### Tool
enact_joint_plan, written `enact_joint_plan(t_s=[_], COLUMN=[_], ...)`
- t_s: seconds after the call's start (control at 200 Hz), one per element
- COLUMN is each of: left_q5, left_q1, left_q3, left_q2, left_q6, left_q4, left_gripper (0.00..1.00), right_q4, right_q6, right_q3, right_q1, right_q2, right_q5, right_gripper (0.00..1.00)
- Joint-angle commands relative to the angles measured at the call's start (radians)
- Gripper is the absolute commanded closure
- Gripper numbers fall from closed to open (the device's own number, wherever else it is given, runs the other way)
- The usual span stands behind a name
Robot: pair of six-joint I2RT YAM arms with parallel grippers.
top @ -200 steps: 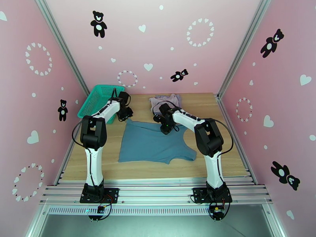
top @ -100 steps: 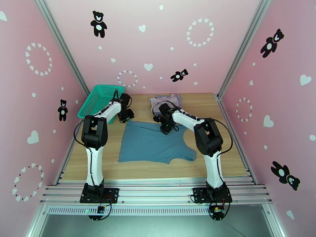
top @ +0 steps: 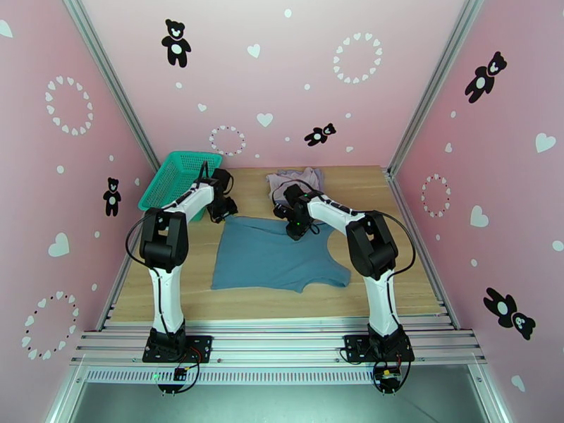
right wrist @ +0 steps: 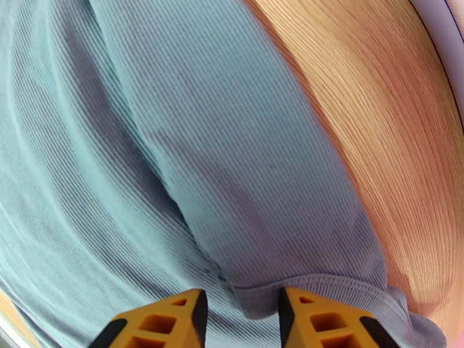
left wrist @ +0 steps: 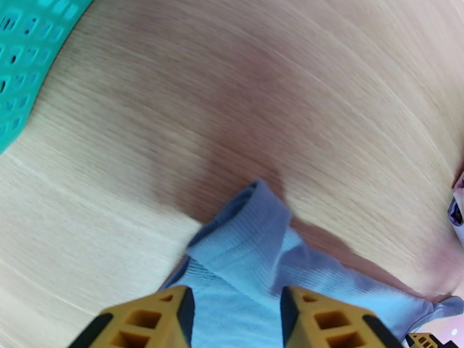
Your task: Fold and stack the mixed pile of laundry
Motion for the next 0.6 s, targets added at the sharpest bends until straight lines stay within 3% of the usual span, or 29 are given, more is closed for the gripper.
enact_joint_plan(t_s=[0.0,0.43,0.595], left_q5=[-0.005,-0.019,-0.034], left_q1=[-0.005,-0.009,-0.009], left_q3=[-0.007,0.021,0.048], left_q2=[0.003,0.074,0.096], left_q6=[-0.013,-0.011,-0.013], left_q4=[0.007,0.009,0.006], left_gripper=[0.53,0.54,0.66], right_q4=[-0.03,-0.033,-0.032], right_q6=[0.004,0.004,0.004], right_q3=[0.026,0.028,0.028], right_q1=[0.003,0.004,0.004], right_q2=[0.017,0.024,0.026], right_q5=[0.005,0.008,0.012], right_gripper=[0.6,0.61,0.69])
